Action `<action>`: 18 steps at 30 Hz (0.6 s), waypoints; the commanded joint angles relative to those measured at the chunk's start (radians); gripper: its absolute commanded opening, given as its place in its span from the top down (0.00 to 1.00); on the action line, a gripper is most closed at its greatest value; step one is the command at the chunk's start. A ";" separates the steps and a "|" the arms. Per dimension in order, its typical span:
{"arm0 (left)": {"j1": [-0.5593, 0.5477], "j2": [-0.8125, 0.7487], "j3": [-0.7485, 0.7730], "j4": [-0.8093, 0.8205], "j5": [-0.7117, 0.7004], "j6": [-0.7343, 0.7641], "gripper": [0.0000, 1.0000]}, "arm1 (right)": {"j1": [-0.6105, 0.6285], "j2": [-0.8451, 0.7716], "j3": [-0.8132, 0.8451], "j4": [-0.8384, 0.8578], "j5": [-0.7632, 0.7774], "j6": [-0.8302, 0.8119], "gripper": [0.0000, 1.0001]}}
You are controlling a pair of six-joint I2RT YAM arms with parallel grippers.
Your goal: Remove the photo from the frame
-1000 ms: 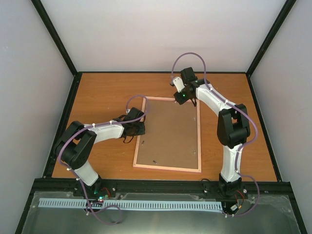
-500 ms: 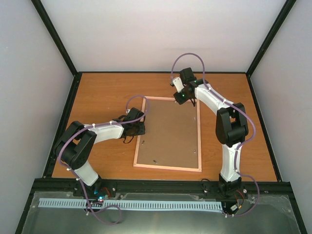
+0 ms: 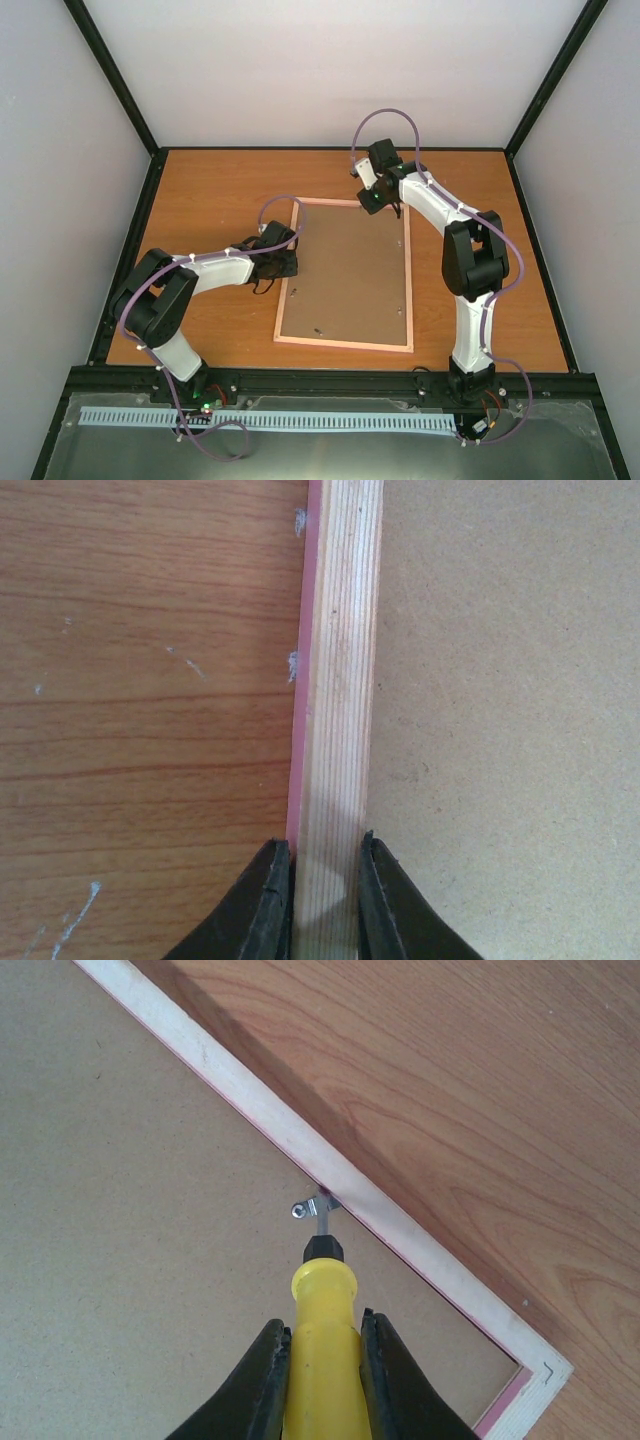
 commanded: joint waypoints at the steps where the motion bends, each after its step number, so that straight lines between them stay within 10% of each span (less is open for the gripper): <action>1: 0.004 0.032 -0.017 -0.003 0.000 -0.039 0.99 | -0.006 0.003 0.007 -0.091 0.009 -0.005 0.97; 18: 0.004 0.037 -0.016 -0.005 -0.003 -0.042 0.99 | -0.003 -0.149 -0.103 -0.155 -0.030 -0.010 0.97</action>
